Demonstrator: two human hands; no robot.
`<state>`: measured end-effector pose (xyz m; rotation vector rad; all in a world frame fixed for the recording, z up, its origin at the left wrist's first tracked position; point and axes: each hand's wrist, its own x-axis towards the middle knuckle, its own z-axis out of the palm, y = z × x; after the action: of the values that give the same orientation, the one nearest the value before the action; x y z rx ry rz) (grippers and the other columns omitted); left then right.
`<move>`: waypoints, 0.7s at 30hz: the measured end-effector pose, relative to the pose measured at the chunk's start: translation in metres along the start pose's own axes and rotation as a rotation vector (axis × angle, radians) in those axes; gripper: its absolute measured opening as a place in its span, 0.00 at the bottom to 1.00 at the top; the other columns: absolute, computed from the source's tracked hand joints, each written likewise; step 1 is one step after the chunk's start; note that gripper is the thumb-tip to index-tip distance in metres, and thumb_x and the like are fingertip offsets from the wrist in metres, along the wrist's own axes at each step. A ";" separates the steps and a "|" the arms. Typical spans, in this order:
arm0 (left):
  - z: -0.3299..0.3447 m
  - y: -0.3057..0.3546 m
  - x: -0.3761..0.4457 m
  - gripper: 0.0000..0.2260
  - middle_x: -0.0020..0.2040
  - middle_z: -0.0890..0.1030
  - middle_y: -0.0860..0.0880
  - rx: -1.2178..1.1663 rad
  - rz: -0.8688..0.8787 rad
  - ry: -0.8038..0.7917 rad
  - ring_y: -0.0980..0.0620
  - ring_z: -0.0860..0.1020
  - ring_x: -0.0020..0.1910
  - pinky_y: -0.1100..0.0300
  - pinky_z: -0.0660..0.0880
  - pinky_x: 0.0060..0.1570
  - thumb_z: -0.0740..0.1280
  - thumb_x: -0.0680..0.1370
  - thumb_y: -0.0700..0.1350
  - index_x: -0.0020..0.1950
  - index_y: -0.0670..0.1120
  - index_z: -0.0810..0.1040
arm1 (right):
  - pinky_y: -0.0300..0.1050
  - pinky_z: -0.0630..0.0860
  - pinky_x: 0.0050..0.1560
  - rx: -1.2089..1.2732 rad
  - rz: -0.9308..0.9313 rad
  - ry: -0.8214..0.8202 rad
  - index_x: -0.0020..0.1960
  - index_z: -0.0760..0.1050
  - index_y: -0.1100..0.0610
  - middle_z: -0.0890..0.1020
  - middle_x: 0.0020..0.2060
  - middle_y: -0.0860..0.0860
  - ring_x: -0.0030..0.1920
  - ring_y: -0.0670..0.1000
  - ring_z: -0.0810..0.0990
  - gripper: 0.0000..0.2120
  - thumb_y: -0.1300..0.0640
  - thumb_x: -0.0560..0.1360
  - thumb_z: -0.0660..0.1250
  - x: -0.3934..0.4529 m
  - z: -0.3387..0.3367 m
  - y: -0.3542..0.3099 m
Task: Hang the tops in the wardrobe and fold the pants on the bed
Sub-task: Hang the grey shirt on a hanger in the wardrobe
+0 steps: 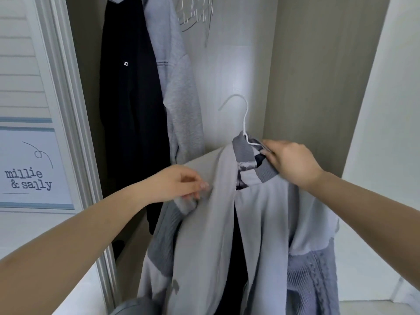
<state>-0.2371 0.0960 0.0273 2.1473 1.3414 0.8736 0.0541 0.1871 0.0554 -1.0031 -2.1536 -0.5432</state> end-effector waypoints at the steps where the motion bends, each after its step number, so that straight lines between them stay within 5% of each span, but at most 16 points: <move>1: -0.003 -0.006 0.002 0.07 0.42 0.82 0.51 0.088 0.068 0.159 0.54 0.78 0.42 0.64 0.73 0.47 0.70 0.73 0.52 0.47 0.51 0.83 | 0.50 0.73 0.43 0.049 -0.023 0.029 0.62 0.75 0.51 0.82 0.51 0.55 0.51 0.60 0.80 0.13 0.52 0.80 0.59 0.000 -0.002 -0.002; 3: -0.011 -0.012 0.005 0.11 0.52 0.79 0.51 0.275 0.179 0.447 0.54 0.75 0.54 0.64 0.67 0.58 0.70 0.75 0.45 0.57 0.51 0.79 | 0.49 0.72 0.43 0.128 -0.056 0.072 0.60 0.76 0.55 0.83 0.49 0.55 0.50 0.59 0.80 0.12 0.54 0.80 0.60 0.001 -0.004 -0.006; 5: -0.015 -0.016 0.008 0.19 0.60 0.75 0.47 0.422 0.219 0.514 0.50 0.71 0.61 0.61 0.61 0.63 0.69 0.76 0.46 0.67 0.47 0.73 | 0.45 0.68 0.40 0.199 -0.051 0.111 0.56 0.77 0.58 0.81 0.42 0.54 0.45 0.58 0.79 0.08 0.57 0.79 0.62 0.001 -0.007 -0.008; 9: -0.018 -0.012 0.014 0.23 0.63 0.73 0.43 0.666 0.350 0.744 0.47 0.70 0.63 0.56 0.59 0.66 0.67 0.75 0.53 0.66 0.44 0.75 | 0.38 0.59 0.35 0.353 -0.024 0.131 0.46 0.75 0.60 0.70 0.31 0.42 0.35 0.45 0.68 0.04 0.61 0.78 0.64 0.001 -0.017 -0.009; 12: -0.018 0.004 0.022 0.20 0.49 0.80 0.51 0.628 0.334 0.593 0.53 0.77 0.49 0.59 0.72 0.50 0.59 0.77 0.58 0.56 0.47 0.80 | 0.33 0.63 0.34 0.435 -0.019 0.061 0.40 0.74 0.60 0.72 0.29 0.45 0.34 0.45 0.67 0.07 0.60 0.76 0.67 0.002 -0.018 -0.017; 14: -0.015 0.004 0.022 0.18 0.37 0.79 0.52 0.588 0.369 0.527 0.55 0.76 0.36 0.58 0.72 0.37 0.58 0.79 0.56 0.46 0.44 0.81 | 0.34 0.64 0.35 0.531 0.007 -0.020 0.38 0.76 0.59 0.74 0.30 0.48 0.33 0.45 0.69 0.08 0.58 0.74 0.70 0.003 -0.018 -0.021; 17: -0.016 -0.012 0.015 0.10 0.44 0.81 0.56 0.465 0.400 0.535 0.62 0.78 0.43 0.67 0.74 0.45 0.63 0.80 0.44 0.58 0.47 0.81 | 0.30 0.66 0.39 0.510 -0.016 -0.140 0.43 0.80 0.49 0.76 0.34 0.43 0.36 0.41 0.74 0.03 0.55 0.71 0.73 0.001 -0.028 -0.008; 21: -0.017 -0.019 0.007 0.16 0.51 0.78 0.63 0.351 0.378 0.555 0.70 0.76 0.51 0.78 0.68 0.51 0.64 0.79 0.40 0.66 0.53 0.72 | 0.36 0.72 0.51 0.339 -0.060 -0.268 0.53 0.82 0.53 0.80 0.42 0.45 0.45 0.43 0.78 0.10 0.54 0.72 0.73 0.002 -0.039 0.005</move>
<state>-0.2581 0.1111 0.0284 2.6004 1.4400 1.5743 0.0728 0.1673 0.0836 -0.8616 -2.4128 -0.0632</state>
